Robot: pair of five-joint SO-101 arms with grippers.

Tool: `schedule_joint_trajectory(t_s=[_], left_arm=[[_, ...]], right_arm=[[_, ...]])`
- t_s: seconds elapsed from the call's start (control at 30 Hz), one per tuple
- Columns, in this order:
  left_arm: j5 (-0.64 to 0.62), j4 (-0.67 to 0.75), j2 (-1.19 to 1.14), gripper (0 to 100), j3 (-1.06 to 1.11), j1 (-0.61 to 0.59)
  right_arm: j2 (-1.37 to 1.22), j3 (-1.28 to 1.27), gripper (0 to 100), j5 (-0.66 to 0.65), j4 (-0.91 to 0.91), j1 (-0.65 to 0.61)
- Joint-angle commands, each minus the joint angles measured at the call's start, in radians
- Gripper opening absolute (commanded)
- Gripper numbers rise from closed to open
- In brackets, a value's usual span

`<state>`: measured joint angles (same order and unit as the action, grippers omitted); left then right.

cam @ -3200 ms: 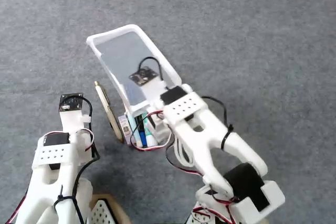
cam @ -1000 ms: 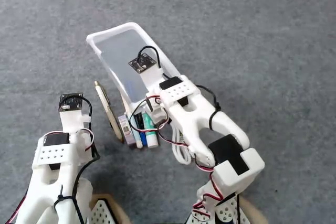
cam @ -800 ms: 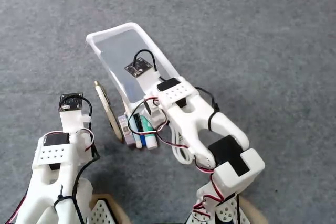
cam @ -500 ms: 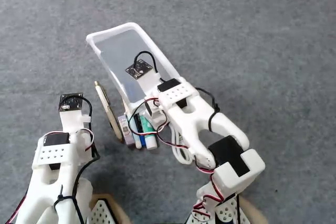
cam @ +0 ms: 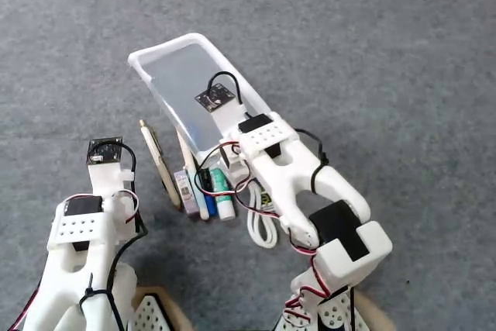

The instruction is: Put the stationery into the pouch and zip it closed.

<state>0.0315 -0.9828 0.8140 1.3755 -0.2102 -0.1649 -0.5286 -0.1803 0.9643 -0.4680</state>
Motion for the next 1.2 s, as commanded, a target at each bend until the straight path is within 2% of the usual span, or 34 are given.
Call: schedule_joint_trajectory(t_s=[0.0,0.23,0.33,0.4,0.6,0.83,1.0,1.1,1.17], left_arm=[[-0.009,0.032,0.003,3,-0.016,-0.007],[-0.002,0.025,-0.003,3,-0.016,0.004],[0.014,-0.011,0.003,12,-0.024,0.018],[0.012,-0.032,0.005,15,-0.050,-0.008],[0.018,-0.199,0.005,16,-0.214,-0.104],[0.009,-0.345,0.005,16,-0.433,-0.105],[-0.029,-0.423,0.005,16,-0.510,-0.105],[-0.031,-0.466,0.005,21,-0.529,-0.105],[-0.031,-0.497,0.020,26,-0.538,-0.105]], right_arm=[[0.002,-0.013,1.4,0.020,0.008,-0.003],[0.035,-0.001,1.2,0.020,0.066,-0.008],[0.120,0.024,1.2,0.015,0.146,-0.006],[0.205,0.044,1.2,0.015,0.201,-0.009],[0.444,0.154,1.2,0.014,0.350,-0.032],[0.542,0.232,1.2,0.012,0.377,-0.187],[0.542,0.245,1.2,-0.008,0.338,-0.279],[0.547,0.246,1.2,-0.098,0.304,-0.321],[0.547,0.283,1.2,-0.114,0.301,-0.333]])
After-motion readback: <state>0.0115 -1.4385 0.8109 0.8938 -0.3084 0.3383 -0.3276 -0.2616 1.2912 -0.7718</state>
